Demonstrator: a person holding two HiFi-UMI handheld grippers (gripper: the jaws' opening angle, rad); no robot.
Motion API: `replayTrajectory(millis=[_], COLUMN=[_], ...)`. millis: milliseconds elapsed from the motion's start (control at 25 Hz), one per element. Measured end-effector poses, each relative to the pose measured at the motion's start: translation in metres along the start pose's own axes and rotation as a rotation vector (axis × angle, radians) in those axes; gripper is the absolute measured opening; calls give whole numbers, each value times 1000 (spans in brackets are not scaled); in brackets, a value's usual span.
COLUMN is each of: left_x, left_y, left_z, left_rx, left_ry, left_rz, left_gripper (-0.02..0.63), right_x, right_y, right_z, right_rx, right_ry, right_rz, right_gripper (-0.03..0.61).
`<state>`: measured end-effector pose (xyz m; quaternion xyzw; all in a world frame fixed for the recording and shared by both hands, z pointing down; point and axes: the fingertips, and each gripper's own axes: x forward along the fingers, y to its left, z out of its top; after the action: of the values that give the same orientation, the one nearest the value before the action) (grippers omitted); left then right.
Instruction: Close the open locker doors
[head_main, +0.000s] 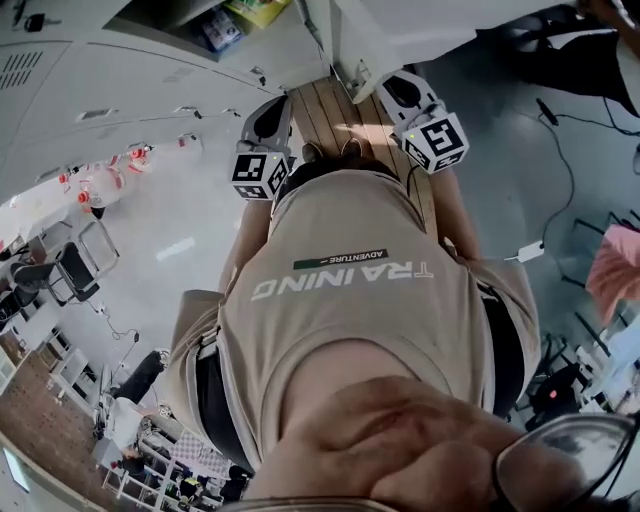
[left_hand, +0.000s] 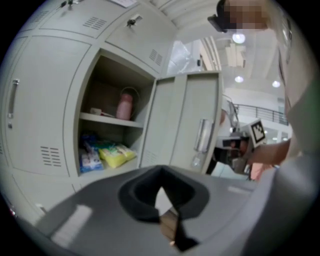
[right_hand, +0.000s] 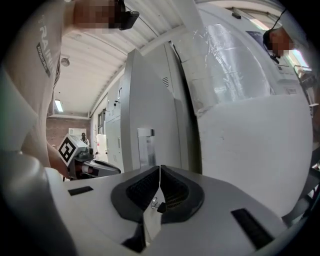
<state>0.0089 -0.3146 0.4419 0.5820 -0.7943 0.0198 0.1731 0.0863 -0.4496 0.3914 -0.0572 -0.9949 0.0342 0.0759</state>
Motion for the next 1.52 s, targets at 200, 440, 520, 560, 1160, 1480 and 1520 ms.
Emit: replayTrajectory(millis=[200,440,520,560,1160,1480,1520], left_x=[-26,-55,-65,-68,-86,-85,-84], left_y=[24,57,69,76,143,167,168], left_z=[-3,-7,-8,-10,-4,17,20], left_rx=[-44,-68,-78,-86,-98,-48,-43], left_ry=[-28,-50,-61,-63,-101,-123,-122], left_rz=[71,167,193,202,238,223,223], left_gripper=[0,0,0,0,0,0,0], right_x=[26,62,77,84,181,220,224], right_y=[38,74,84,90,130,125,124], right_z=[1,5,7,8,11,10,10], right_rx=[-34,-53,-58,-61,-86,-52,-48], right_ry=[22,38,47,53,106,86,86], right_rz=[102,204,235,247,310,285,284], right_gripper=[17,17,17,17,17,17,17])
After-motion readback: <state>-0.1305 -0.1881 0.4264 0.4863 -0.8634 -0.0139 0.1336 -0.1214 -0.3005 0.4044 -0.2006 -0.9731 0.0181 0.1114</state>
